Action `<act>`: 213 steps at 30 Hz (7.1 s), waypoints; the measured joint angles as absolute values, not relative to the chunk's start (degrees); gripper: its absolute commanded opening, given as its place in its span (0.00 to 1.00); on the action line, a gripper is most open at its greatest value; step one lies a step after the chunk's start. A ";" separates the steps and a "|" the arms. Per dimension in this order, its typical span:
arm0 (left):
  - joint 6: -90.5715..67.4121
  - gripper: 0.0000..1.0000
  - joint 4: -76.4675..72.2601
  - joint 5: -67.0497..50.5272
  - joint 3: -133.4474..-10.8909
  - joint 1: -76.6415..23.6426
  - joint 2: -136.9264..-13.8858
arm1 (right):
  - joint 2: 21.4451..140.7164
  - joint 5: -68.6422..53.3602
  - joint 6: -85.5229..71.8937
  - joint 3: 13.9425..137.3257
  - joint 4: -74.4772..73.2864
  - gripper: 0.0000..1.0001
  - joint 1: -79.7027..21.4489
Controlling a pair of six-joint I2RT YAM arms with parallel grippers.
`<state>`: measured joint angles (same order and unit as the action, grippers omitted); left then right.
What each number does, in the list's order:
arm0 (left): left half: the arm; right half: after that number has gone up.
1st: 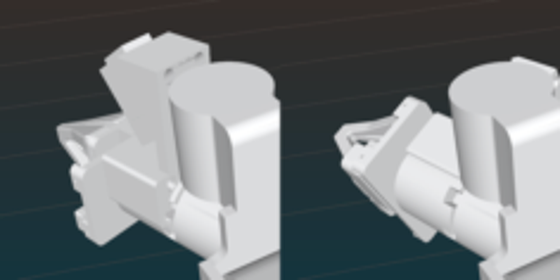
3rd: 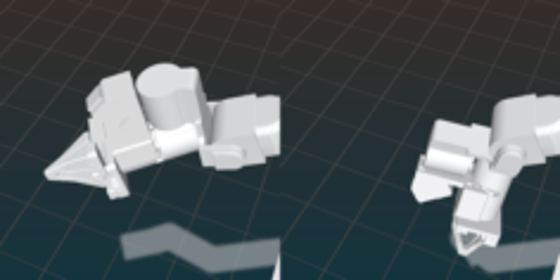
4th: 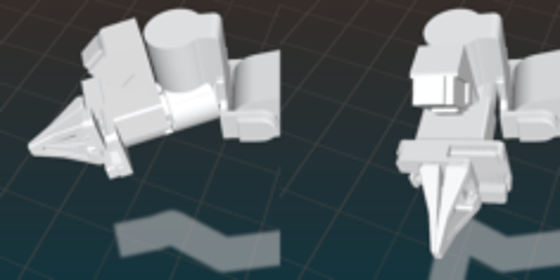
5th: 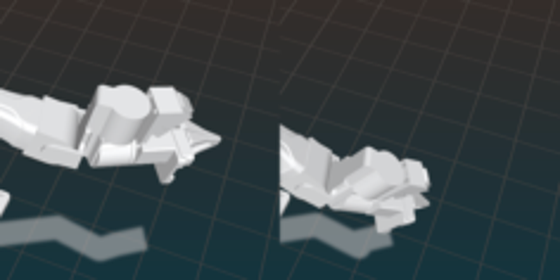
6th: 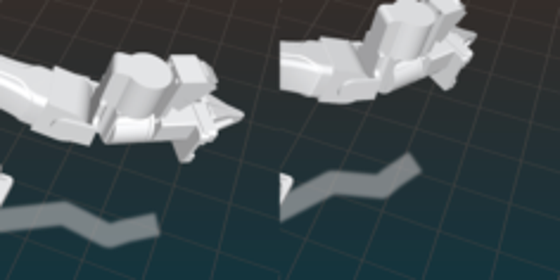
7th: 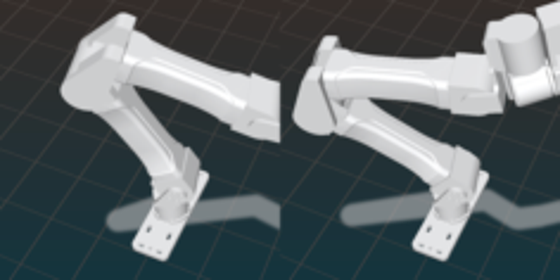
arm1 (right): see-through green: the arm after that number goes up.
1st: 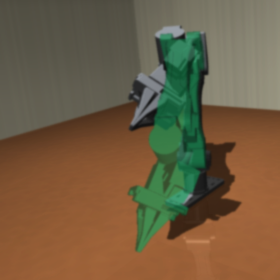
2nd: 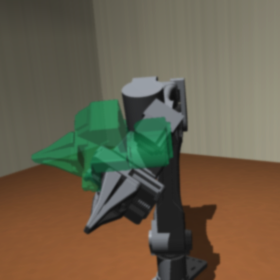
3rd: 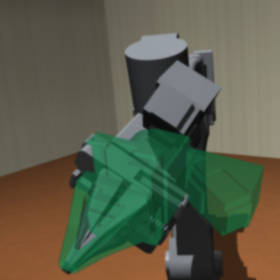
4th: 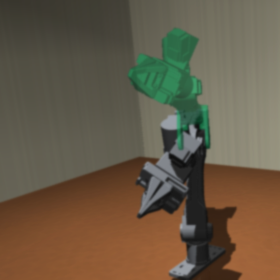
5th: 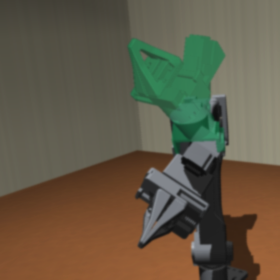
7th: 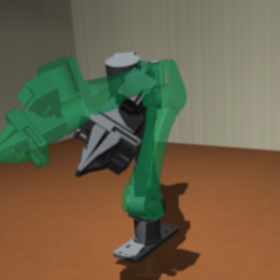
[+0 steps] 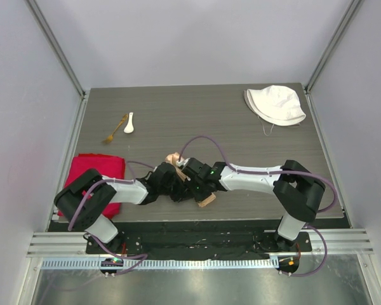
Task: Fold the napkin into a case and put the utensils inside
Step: Stuff the top corner of the smaller-rectangle-folded napkin into the folded napkin, then pick up the smaller rectangle-folded napkin from the center of the board.
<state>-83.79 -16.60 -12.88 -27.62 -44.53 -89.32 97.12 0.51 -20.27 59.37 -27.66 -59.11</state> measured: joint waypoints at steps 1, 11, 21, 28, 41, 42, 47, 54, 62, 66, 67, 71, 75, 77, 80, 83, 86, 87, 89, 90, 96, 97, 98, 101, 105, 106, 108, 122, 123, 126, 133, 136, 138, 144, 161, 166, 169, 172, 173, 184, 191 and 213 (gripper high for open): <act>-83.79 0.00 -16.51 -12.80 -27.35 -44.64 -88.99 | 97.27 0.19 -20.69 58.54 -26.72 0.01 -58.87; -78.70 0.01 -3.68 -9.37 -26.94 -44.47 -80.82 | 97.51 -2.79 -21.19 55.90 -20.45 0.04 -57.45; -65.52 0.05 15.90 -5.85 -33.98 -31.33 -62.24 | 97.32 -5.15 -20.47 54.61 -16.78 0.10 -56.38; -62.50 0.00 11.33 -13.26 -42.37 -24.93 -77.14 | 97.32 -6.00 -19.55 54.46 -16.21 0.11 -56.01; -57.28 0.00 8.64 -13.80 -50.13 -24.60 -96.03 | 97.01 -8.12 -19.22 54.39 -15.94 0.32 -55.64; -56.49 0.00 8.80 -13.15 -50.48 -24.58 -96.95 | 96.64 -8.10 -19.22 54.37 -16.23 0.33 -55.61; -53.93 0.00 8.91 -12.10 -51.37 -24.45 -98.28 | 91.24 -8.14 -19.40 54.35 -19.88 0.37 -54.85; -50.59 0.00 10.90 -9.58 -52.86 -24.34 -98.28 | 87.05 -8.78 -19.70 58.11 -21.91 0.40 -52.12; -49.17 0.00 11.68 -8.73 -53.36 -24.32 -98.28 | 93.80 -9.21 -19.11 62.39 -21.32 0.28 -48.21; -49.04 0.00 11.68 -8.75 -53.36 -24.32 -98.28 | 96.95 -9.43 -19.09 62.85 -20.97 0.33 -47.27; -49.01 0.01 11.68 -8.78 -53.36 -24.32 -98.28 | 97.17 -9.39 -19.07 62.83 -21.02 0.35 -47.24; -48.77 0.11 11.73 -8.86 -53.34 -24.29 -97.93 | 96.71 -9.47 -19.07 62.28 -20.29 0.39 -46.85; -48.47 0.21 12.84 -8.84 -53.32 -24.23 -95.77 | 95.59 -10.31 -19.09 60.23 -19.99 0.40 -46.06; -48.03 0.26 13.61 -9.06 -53.32 -24.23 -93.60 | 95.55 -10.70 -19.11 59.68 -19.70 0.40 -45.78; -47.72 0.31 14.39 -9.21 -53.32 -24.23 -89.78 | 95.55 -11.29 -19.22 59.18 -19.46 0.40 -45.41; -47.48 0.34 15.73 -8.75 -53.52 -23.94 -86.06 | 95.59 -12.58 -19.27 59.09 -18.31 0.40 -45.15; -47.51 0.36 16.60 -8.03 -53.54 -22.85 -84.20 | 95.83 -14.28 -19.53 59.09 -16.71 0.39 -45.10; -47.53 0.38 16.78 -7.55 -53.54 -22.41 -84.14 | 96.09 -15.05 -19.68 59.09 -16.12 0.40 -45.10; -47.53 0.39 17.50 -6.59 -53.52 -21.87 -84.14 | 97.21 -16.34 -19.88 59.13 -14.92 0.39 -45.10; -47.53 0.41 17.80 -6.20 -53.52 -21.65 -84.14 | 98.17 -17.08 -19.97 59.29 -14.33 0.39 -45.10; -47.09 0.38 18.68 -5.15 -53.78 -21.34 -84.33 | 104.07 -20.78 -21.23 61.01 -12.67 0.42 -45.08; -46.83 0.36 19.20 -5.17 -54.30 -21.34 -84.68 | 104.38 -20.86 -21.43 61.32 -12.69 0.45 -45.08; -46.11 0.33 19.99 -5.17 -55.29 -21.34 -85.38 | 104.36 -20.91 -21.50 61.43 -12.69 0.45 -45.08; -43.83 0.26 21.58 -4.95 -59.57 -21.34 -88.66 | 103.07 -20.56 -21.47 61.67 -12.93 0.47 -44.62; -41.28 0.23 22.90 -2.46 -62.74 -21.91 -91.64 | 100.73 -20.75 -22.13 63.46 -14.22 0.50 -42.48; -40.84 0.23 23.27 -1.72 -63.18 -22.09 -92.23 | 100.16 -20.71 -22.55 64.16 -14.26 0.50 -41.56; -39.79 0.24 24.64 0.67 -64.40 -22.98 -93.67 | 99.66 -20.75 -23.44 66.11 -14.13 0.51 -39.42; -36.36 0.29 33.91 20.45 -74.46 -33.74 -103.22 | 112.12 -25.15 -35.00 71.24 0.95 0.09 -35.94; -36.27 0.29 34.24 21.10 -74.59 -33.87 -103.57 | 113.08 -25.26 -35.88 71.24 1.74 0.08 -35.94; -35.70 0.33 35.57 23.31 -75.24 -34.24 -104.92 | 114.69 -25.26 -37.50 71.22 3.64 0.05 -35.94; -35.38 0.39 37.15 26.44 -75.48 -35.38 -106.17 | 116.49 -25.54 -39.90 71.22 8.10 0.01 -35.94; -35.24 0.41 37.41 26.87 -76.44 -35.77 -107.33 | 117.71 -25.65 -40.69 71.22 9.17 0.01 -35.94; -35.22 0.43 37.41 26.81 -76.73 -35.90 -107.87 | 118.28 -25.67 -40.86 71.22 9.43 0.01 -35.94; -35.24 0.46 37.54 26.41 -76.73 -36.36 -107.92 | 119.20 -25.89 -40.97 71.22 10.02 0.01 -35.94; -34.79 0.02 37.12 26.50 -76.86 -36.40 -109.78 | 122.93 -27.79 -43.77 71.96 13.50 0.01 -37.10; -34.15 0.00 36.64 26.09 -76.95 -36.38 -109.78 | 124.01 -28.25 -44.53 72.93 14.57 0.01 -37.39; -33.98 0.00 36.34 25.58 -76.95 -36.38 -109.67 | 124.97 -28.53 -45.65 73.54 15.64 0.01 -37.50; -34.00 0.00 36.27 25.47 -76.95 -36.36 -109.67 | 126.56 -28.95 -47.64 74.35 18.26 0.01 -37.54; -34.00 0.00 36.25 25.47 -76.95 -36.23 -109.67 | 126.96 -29.12 -48.42 74.35 19.22 0.01 -37.56; -33.39 0.00 33.82 24.18 -73.65 -33.34 -107.35 | 132.11 -31.38 -54.68 76.86 27.88 0.01 -37.39; -33.41 0.00 33.67 23.40 -73.58 -33.36 -106.13 | 127.55 -31.11 -50.98 74.96 21.47 0.01 -36.36; -33.76 0.00 33.19 19.86 -73.58 -33.34 -106.13 | 123.66 -28.34 -41.15 74.85 8.47 0.01 -36.47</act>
<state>-33.76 33.19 19.86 -73.58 -33.34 -106.13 123.66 -28.34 -41.15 74.85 8.47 -36.47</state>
